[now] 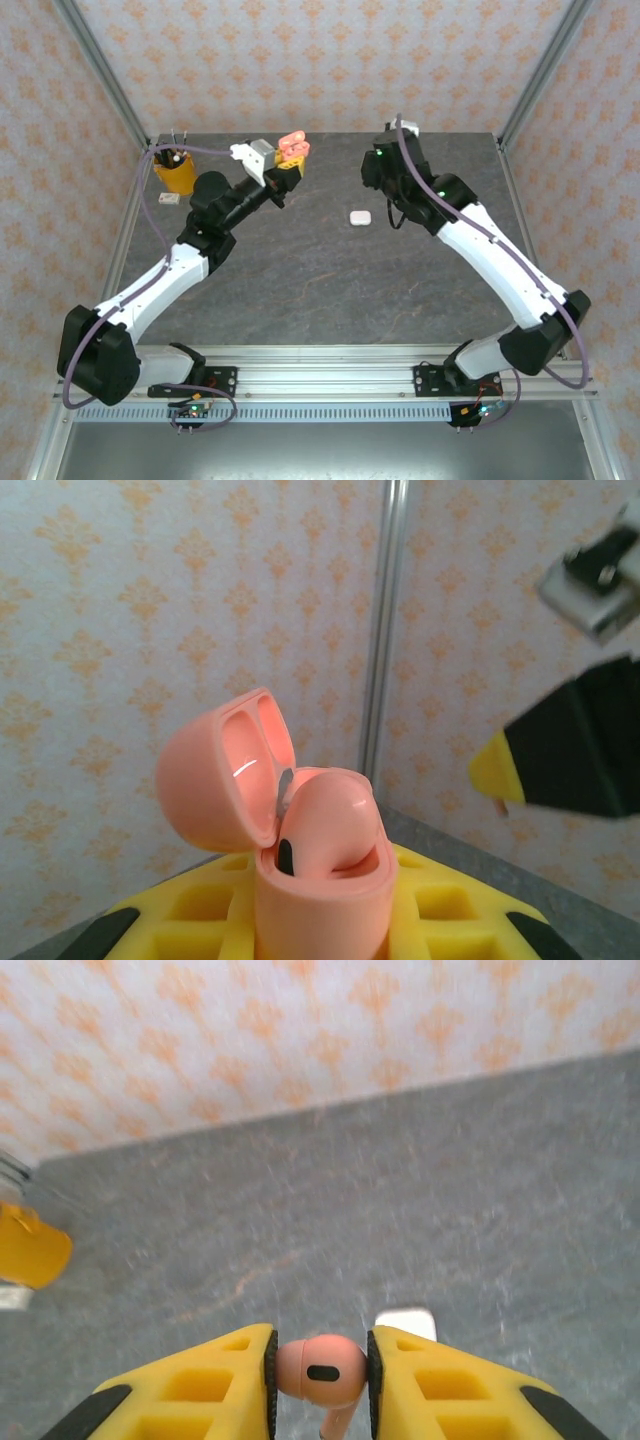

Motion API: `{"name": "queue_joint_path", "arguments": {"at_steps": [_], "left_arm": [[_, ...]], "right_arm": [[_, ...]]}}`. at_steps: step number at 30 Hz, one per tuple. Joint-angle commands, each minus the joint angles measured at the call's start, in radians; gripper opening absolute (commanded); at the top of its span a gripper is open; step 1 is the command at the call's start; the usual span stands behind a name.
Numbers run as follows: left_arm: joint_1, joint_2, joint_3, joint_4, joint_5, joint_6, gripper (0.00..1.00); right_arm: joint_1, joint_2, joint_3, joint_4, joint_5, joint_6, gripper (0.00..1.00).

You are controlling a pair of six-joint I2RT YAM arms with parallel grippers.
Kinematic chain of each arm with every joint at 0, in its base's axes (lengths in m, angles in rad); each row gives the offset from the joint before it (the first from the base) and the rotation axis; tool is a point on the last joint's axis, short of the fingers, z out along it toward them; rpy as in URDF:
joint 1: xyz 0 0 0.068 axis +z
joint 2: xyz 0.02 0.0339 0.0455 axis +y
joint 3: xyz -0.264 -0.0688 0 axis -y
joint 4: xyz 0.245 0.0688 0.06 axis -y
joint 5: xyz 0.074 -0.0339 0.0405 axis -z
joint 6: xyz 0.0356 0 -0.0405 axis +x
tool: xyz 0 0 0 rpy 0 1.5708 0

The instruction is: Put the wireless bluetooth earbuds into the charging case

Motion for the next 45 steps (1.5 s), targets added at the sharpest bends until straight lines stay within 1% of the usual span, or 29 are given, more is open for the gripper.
{"name": "queue_joint_path", "arguments": {"at_steps": [1, 9, 15, 20, 28, 35, 39, 45], "left_arm": [[-0.026, 0.025, 0.054, -0.004, 0.03, 0.03, 0.0], [-0.092, 0.091, 0.102, -0.006, 0.019, 0.029, 0.0], [-0.128, 0.123, 0.132, -0.006, 0.012, 0.027, 0.0], [-0.146, 0.15, 0.169, -0.005, 0.003, 0.02, 0.0], [-0.166, 0.192, 0.227, -0.003, 0.012, 0.012, 0.0], [-0.175, 0.207, 0.239, 0.013, 0.01, 0.011, 0.0], [-0.175, 0.217, 0.247, 0.015, 0.014, 0.012, 0.0], [-0.175, 0.232, 0.267, 0.019, 0.024, 0.007, 0.0]], "right_arm": [[-0.007, -0.052, 0.027, 0.112, 0.046, -0.095, 0.29], [-0.009, -0.108, -0.004, 0.292, -0.016, -0.186, 0.31], [-0.009, -0.116, -0.035, 0.362, -0.094, -0.194, 0.31], [-0.01, -0.16, -0.107, 0.455, -0.171, -0.207, 0.3], [-0.029, -0.18, -0.112, 0.439, -0.201, -0.145, 0.3], [-0.092, -0.17, -0.099, 0.426, -0.306, -0.016, 0.3], [-0.096, -0.153, -0.089, 0.425, -0.342, -0.014, 0.3], [-0.097, -0.129, -0.09, 0.438, -0.41, -0.075, 0.3]]}}
